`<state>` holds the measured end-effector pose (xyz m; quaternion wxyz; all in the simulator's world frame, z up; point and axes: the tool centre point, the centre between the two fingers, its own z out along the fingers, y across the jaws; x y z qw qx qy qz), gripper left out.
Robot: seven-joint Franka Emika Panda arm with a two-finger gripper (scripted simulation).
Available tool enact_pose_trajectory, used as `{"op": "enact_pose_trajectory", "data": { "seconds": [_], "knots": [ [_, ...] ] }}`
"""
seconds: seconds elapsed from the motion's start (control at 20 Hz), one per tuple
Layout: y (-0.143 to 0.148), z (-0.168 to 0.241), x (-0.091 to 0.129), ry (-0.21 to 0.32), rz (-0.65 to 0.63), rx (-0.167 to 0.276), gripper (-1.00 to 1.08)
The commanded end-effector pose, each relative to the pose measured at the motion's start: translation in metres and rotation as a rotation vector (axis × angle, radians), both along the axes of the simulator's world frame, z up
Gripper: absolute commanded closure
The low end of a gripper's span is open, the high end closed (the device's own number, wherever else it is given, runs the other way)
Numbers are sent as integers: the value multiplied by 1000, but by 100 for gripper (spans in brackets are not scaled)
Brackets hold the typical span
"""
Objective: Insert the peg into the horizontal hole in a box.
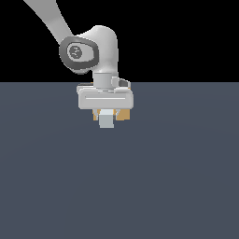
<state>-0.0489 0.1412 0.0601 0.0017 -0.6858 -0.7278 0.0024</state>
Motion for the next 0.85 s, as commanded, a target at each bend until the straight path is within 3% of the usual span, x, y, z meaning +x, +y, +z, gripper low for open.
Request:
{"op": "enact_pose_trajectory", "data": {
  "seconds": [0.0, 0.45, 0.8],
  "knots": [
    [12, 2, 0, -5, 2, 2, 108],
    [78, 4, -4, -8, 2, 3, 108],
    [97, 5, -3, -9, 2, 3, 108]
  ]
}}
